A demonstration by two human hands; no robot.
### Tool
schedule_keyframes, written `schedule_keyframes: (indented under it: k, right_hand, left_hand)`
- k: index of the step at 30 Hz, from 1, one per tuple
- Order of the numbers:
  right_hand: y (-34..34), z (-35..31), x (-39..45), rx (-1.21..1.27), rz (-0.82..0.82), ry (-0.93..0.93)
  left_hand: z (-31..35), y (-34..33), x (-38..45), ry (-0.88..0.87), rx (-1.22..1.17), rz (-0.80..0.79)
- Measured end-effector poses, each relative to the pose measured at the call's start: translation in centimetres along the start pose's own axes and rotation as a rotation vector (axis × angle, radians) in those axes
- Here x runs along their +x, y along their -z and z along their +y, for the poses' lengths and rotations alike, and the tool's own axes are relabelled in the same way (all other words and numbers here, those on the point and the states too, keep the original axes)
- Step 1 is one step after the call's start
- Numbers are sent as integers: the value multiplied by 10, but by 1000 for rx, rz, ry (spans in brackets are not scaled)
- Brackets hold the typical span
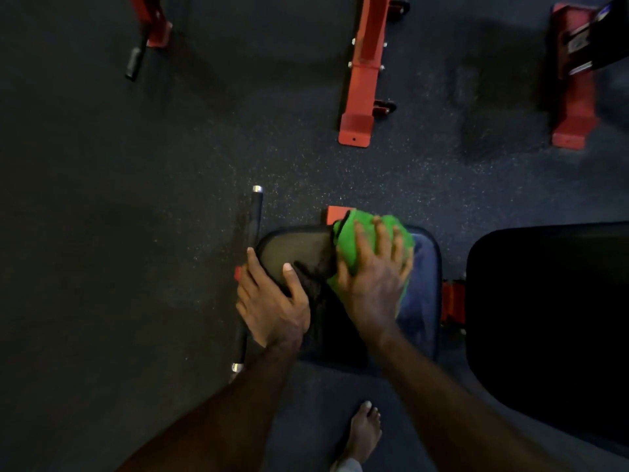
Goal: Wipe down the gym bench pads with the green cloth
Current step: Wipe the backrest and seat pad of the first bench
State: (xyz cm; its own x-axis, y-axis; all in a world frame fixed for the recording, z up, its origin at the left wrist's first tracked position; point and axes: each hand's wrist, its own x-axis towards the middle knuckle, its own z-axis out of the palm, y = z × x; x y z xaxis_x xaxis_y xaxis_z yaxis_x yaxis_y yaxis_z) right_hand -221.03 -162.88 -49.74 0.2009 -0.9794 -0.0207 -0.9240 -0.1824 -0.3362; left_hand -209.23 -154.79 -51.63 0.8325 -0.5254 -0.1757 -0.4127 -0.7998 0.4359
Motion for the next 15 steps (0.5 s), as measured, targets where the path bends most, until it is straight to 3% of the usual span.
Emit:
schedule_keyframes:
  k: [4, 6, 9, 10, 12, 14, 15]
  right_hand:
    - [-1, 18, 9, -83, -99, 534]
    - [1, 28, 27, -96, -87, 436]
    - [-12, -13, 17, -76, 46, 1]
    - [-17, -27, 10, -96, 63, 4]
    - [-24, -37, 1, -120, 15, 265]
    - [-16, -21, 18, -136, -45, 492]
    - [-11, -18, 31, -131, -49, 488]
  left_hand:
    - [4, 2, 1, -22, -20, 25]
    - [2, 3, 2, -14, -33, 14]
    - [1, 6, 3, 18, -115, -24]
    - [0, 7, 1, 7, -166, -17]
    - [-6, 10, 4, -14, -322, 46]
    - [-10, 11, 11, 61, -497, 84]
    - [-12, 12, 16, 125, -578, 76]
